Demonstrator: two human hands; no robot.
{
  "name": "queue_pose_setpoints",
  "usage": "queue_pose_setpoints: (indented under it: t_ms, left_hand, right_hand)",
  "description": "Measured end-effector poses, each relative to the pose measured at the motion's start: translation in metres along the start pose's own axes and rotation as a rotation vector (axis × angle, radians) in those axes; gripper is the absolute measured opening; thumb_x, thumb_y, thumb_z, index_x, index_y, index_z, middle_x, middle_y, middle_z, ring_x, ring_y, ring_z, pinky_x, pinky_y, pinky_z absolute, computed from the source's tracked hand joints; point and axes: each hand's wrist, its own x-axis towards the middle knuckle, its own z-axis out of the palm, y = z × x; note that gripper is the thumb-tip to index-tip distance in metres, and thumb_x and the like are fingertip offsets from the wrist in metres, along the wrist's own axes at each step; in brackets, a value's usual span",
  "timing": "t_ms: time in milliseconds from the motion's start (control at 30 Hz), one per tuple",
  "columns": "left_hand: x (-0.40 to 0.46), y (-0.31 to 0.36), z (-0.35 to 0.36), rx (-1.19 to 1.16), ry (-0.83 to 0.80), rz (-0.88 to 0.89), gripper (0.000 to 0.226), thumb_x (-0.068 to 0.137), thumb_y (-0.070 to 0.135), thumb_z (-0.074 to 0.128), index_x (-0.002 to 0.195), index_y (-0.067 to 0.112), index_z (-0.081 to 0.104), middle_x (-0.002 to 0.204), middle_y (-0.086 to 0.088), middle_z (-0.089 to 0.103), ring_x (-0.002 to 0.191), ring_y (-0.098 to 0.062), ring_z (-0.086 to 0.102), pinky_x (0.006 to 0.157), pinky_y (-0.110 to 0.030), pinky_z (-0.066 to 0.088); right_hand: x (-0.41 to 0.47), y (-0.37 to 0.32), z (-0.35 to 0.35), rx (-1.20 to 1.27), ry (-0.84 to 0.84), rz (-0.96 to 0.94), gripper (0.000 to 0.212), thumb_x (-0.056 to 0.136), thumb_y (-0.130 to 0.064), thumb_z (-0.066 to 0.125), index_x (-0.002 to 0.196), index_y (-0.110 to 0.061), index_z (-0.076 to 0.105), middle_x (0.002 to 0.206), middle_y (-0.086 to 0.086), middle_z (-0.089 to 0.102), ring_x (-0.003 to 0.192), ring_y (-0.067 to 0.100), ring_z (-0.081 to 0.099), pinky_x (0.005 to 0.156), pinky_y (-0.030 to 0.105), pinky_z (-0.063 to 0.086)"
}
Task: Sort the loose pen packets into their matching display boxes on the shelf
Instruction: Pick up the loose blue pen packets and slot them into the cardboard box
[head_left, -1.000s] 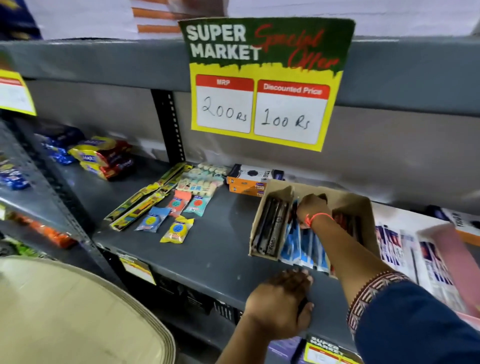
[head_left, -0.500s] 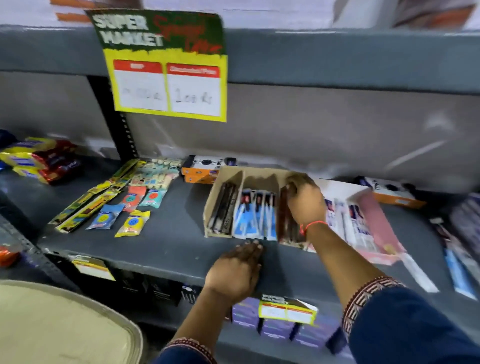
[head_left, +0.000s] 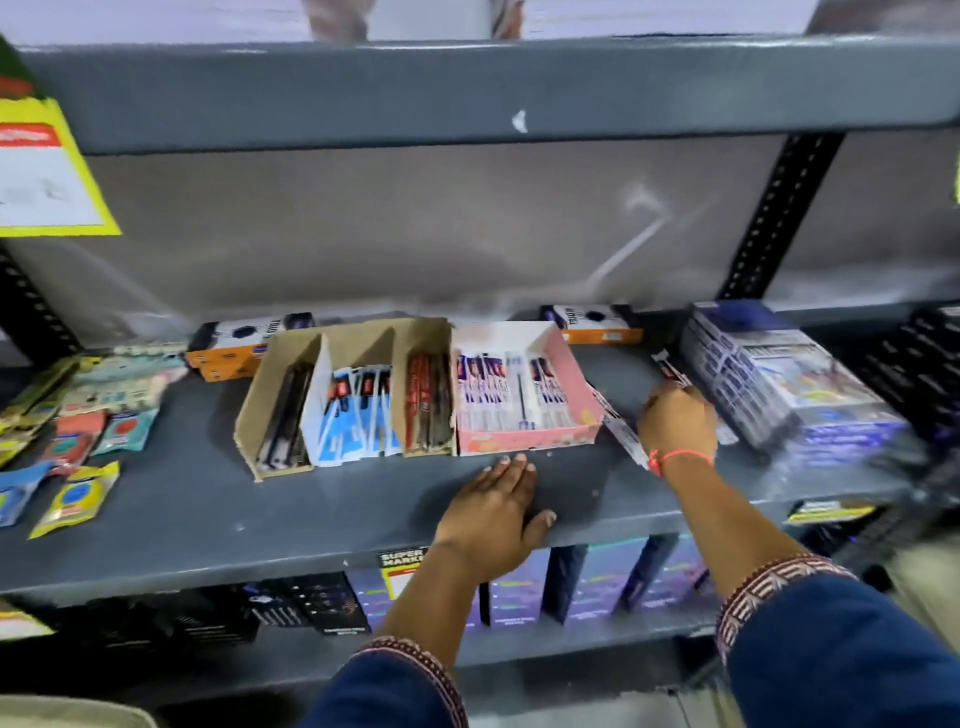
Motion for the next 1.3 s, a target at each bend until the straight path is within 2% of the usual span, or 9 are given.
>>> queue_pose_setpoints:
  t_ms: [67, 167, 533, 733, 867, 1033, 1133, 1233, 1300]
  left_hand:
    - [0.003, -0.002, 0.003, 0.016, -0.029, 0.003, 0.067, 0.098, 0.052, 0.025, 0.149, 0.013, 0.008, 0.157, -0.003, 0.003, 0.143, -0.016, -0.001, 0.114, -0.027, -0.003]
    - [0.000, -0.005, 0.006, 0.025, -0.029, 0.018, 0.069, 0.097, 0.056, 0.025, 0.149, 0.015, 0.003, 0.157, -0.002, -0.001, 0.143, -0.014, -0.004, 0.114, -0.026, -0.006]
    - [0.001, -0.006, 0.009, 0.027, 0.009, 0.021, 0.070, 0.096, 0.055, 0.027, 0.149, 0.016, 0.007, 0.157, -0.002, 0.004, 0.143, -0.014, 0.000, 0.114, -0.026, -0.004]
    - [0.001, -0.006, 0.010, 0.027, 0.019, 0.021, 0.070, 0.095, 0.056, 0.026, 0.149, 0.016, 0.006, 0.157, -0.001, 0.004, 0.143, -0.014, -0.001, 0.114, -0.026, -0.005]
    - [0.001, -0.006, 0.009, 0.043, -0.008, 0.012, 0.069, 0.095, 0.056, 0.023, 0.149, 0.017, 0.003, 0.158, -0.001, 0.000, 0.143, -0.013, -0.004, 0.114, -0.026, -0.006]
    - [0.001, -0.006, 0.009, 0.069, -0.021, 0.004, 0.069, 0.096, 0.057, 0.020, 0.149, 0.017, 0.000, 0.157, -0.001, -0.003, 0.142, -0.013, -0.005, 0.114, -0.027, -0.006]
    - [0.001, -0.005, 0.009, 0.069, -0.012, 0.008, 0.069, 0.096, 0.056, 0.021, 0.149, 0.016, 0.001, 0.157, -0.001, -0.002, 0.142, -0.014, -0.004, 0.114, -0.027, -0.006]
    - [0.000, -0.005, 0.009, 0.081, -0.004, 0.011, 0.070, 0.096, 0.057, 0.021, 0.149, 0.016, 0.003, 0.157, -0.002, 0.000, 0.143, -0.014, -0.003, 0.115, -0.028, -0.004]
    - [0.001, -0.006, 0.009, 0.091, -0.011, 0.013, 0.070, 0.095, 0.057, 0.021, 0.149, 0.015, 0.004, 0.157, -0.002, 0.002, 0.143, -0.015, -0.002, 0.116, -0.029, -0.002]
  right_hand:
    - [0.002, 0.016, 0.001, -0.122, -0.037, 0.049, 0.037, 0.090, -0.007, 0.042, 0.124, 0.001, 0.052, 0.133, 0.024, 0.048, 0.123, 0.042, 0.044, 0.097, 0.046, 0.043]
    - [0.008, 0.029, 0.007, -0.213, -0.073, 0.088, 0.038, 0.092, -0.010, 0.039, 0.127, -0.001, 0.051, 0.135, 0.024, 0.047, 0.125, 0.041, 0.043, 0.098, 0.046, 0.043]
    - [0.024, 0.024, 0.013, 0.007, -0.132, 0.176, 0.037, 0.088, -0.004, 0.044, 0.124, 0.005, 0.045, 0.128, 0.032, 0.053, 0.121, 0.045, 0.050, 0.098, 0.045, 0.043]
    - [0.021, 0.026, 0.013, -0.017, -0.125, 0.174, 0.036, 0.088, -0.001, 0.042, 0.123, 0.008, 0.049, 0.125, 0.030, 0.057, 0.117, 0.042, 0.055, 0.094, 0.044, 0.048]
    - [0.016, 0.030, 0.004, 0.180, -0.072, 0.254, 0.034, 0.085, 0.000, 0.045, 0.117, 0.009, 0.054, 0.122, 0.032, 0.059, 0.112, 0.044, 0.057, 0.091, 0.041, 0.047]
    - [0.013, 0.027, -0.004, 0.516, -0.022, 0.261, 0.033, 0.082, 0.001, 0.046, 0.115, -0.001, 0.051, 0.106, 0.027, 0.065, 0.099, 0.036, 0.061, 0.086, 0.038, 0.047]
    - [0.001, 0.018, -0.003, 0.700, 0.014, 0.210, 0.013, 0.093, -0.013, 0.044, 0.089, -0.012, 0.056, 0.076, 0.011, 0.056, 0.071, 0.024, 0.050, 0.067, 0.031, 0.040]
    - [-0.018, 0.004, -0.009, 1.041, -0.059, 0.332, 0.036, 0.098, -0.036, 0.033, 0.075, -0.016, 0.053, 0.061, -0.002, 0.039, 0.053, 0.011, 0.031, 0.049, 0.023, 0.024]
    - [-0.032, -0.006, -0.011, 1.158, -0.144, 0.390, 0.039, 0.098, -0.036, 0.031, 0.072, -0.018, 0.055, 0.060, -0.003, 0.035, 0.051, 0.009, 0.025, 0.043, 0.019, 0.023]
